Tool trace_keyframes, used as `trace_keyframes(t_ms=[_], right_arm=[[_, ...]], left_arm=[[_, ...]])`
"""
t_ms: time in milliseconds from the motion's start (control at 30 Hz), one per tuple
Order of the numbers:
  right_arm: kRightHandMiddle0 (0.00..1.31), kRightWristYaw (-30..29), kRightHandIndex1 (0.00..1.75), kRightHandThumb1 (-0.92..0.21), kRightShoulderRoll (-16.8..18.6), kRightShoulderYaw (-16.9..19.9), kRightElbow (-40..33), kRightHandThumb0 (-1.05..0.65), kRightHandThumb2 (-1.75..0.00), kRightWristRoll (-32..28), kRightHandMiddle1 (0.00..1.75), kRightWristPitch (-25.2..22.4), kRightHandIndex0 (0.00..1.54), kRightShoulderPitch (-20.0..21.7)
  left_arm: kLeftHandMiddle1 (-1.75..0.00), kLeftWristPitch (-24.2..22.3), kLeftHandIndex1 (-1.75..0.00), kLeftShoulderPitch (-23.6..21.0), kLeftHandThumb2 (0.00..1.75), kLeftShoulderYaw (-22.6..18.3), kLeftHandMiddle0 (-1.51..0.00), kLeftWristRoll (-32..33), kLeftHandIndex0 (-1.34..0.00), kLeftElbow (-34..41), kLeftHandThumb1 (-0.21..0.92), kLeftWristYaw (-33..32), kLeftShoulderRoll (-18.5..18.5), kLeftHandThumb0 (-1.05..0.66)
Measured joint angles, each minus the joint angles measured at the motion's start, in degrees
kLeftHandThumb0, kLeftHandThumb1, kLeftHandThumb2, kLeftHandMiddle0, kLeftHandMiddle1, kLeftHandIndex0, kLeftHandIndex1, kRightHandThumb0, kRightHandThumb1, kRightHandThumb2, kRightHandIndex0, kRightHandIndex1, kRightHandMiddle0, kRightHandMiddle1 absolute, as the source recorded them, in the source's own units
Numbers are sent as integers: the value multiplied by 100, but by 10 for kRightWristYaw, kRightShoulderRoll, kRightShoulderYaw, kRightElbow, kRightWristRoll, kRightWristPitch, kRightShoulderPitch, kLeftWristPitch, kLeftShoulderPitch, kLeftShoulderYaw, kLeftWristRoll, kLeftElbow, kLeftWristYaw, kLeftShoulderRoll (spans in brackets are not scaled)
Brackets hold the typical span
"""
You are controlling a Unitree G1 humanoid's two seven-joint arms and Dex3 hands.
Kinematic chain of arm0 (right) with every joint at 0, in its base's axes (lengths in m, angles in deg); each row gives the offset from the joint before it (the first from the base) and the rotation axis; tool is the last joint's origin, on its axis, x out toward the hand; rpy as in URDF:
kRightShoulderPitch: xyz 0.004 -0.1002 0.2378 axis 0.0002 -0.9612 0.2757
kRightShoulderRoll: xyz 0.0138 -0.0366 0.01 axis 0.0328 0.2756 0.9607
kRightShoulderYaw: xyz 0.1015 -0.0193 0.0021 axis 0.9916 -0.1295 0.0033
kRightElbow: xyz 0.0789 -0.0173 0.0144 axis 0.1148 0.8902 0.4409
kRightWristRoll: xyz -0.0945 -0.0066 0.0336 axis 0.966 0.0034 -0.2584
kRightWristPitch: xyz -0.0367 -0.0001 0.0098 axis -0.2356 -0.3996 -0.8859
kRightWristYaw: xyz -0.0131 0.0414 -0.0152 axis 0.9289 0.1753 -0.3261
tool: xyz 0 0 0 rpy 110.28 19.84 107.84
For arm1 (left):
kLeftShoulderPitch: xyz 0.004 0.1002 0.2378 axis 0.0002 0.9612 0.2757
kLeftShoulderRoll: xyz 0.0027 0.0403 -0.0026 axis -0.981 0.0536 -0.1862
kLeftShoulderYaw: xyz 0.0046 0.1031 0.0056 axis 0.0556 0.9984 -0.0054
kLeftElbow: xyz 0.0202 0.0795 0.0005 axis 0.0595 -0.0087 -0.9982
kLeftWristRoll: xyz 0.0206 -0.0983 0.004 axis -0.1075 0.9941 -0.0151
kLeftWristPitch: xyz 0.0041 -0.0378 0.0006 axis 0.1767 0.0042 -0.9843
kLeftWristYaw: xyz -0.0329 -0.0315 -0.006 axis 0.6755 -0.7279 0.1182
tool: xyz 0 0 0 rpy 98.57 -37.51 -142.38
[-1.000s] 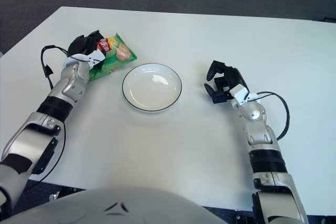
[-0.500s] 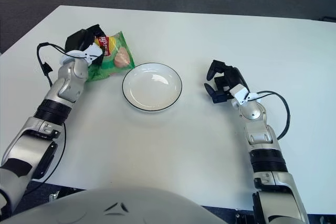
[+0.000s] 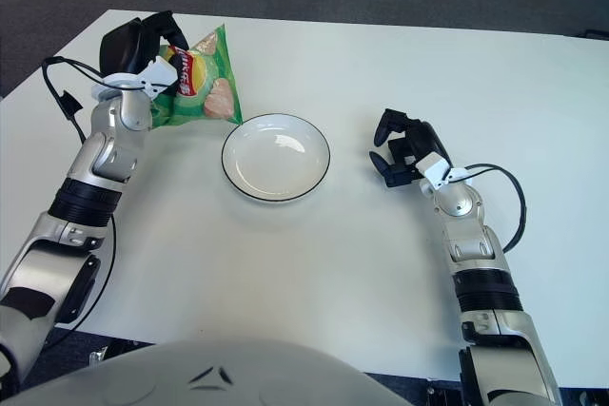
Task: Put the snack into the plate.
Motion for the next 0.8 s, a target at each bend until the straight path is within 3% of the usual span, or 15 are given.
trace_keyframes(t_ms=[800], right_arm=[[64, 0, 175, -28, 1, 0, 0, -50, -135, -2, 175, 0, 131, 0]], left_arm=[[-175, 0, -175, -1, 169, 1, -87, -37, -115, 14, 1, -23, 5, 62]])
